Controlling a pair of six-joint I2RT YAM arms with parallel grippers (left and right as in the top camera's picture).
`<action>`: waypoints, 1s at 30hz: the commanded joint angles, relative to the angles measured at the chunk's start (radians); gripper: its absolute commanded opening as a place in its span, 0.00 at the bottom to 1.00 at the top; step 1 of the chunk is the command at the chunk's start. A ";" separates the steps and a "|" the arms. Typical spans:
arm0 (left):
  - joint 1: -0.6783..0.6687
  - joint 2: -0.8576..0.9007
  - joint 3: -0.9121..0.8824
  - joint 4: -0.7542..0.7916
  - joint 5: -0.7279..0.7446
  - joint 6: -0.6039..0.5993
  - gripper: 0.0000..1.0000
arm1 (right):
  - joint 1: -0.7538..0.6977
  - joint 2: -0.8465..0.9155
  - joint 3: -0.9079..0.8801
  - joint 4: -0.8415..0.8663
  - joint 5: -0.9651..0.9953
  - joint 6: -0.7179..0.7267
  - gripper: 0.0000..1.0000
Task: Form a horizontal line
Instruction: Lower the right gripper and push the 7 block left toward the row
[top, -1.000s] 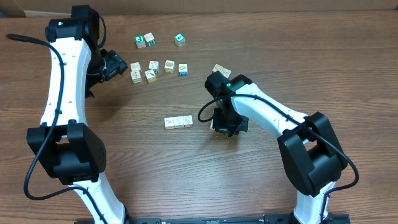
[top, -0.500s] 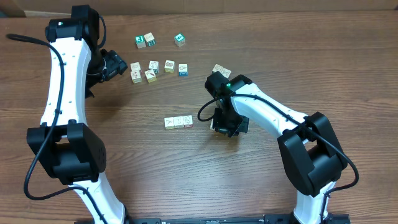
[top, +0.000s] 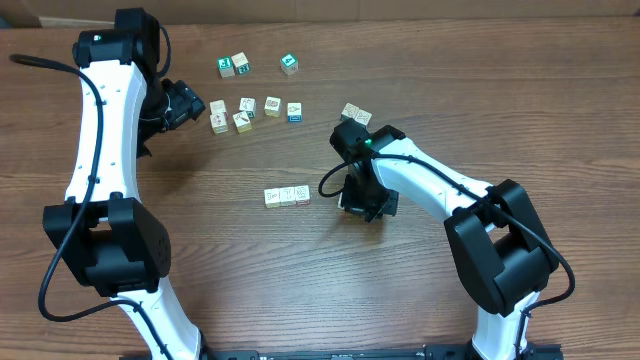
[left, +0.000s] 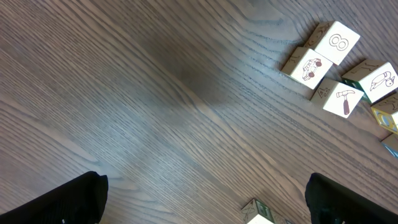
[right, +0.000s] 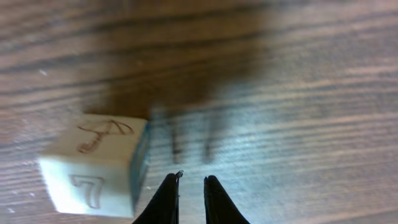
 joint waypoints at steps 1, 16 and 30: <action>-0.008 0.009 -0.005 -0.002 -0.003 0.004 1.00 | 0.006 -0.022 -0.008 0.032 -0.018 0.007 0.12; -0.008 0.009 -0.005 -0.002 -0.003 0.004 1.00 | 0.006 -0.022 -0.008 0.193 -0.008 0.007 0.12; -0.008 0.009 -0.005 -0.002 -0.003 0.004 1.00 | 0.006 -0.022 -0.008 0.130 -0.010 0.008 0.13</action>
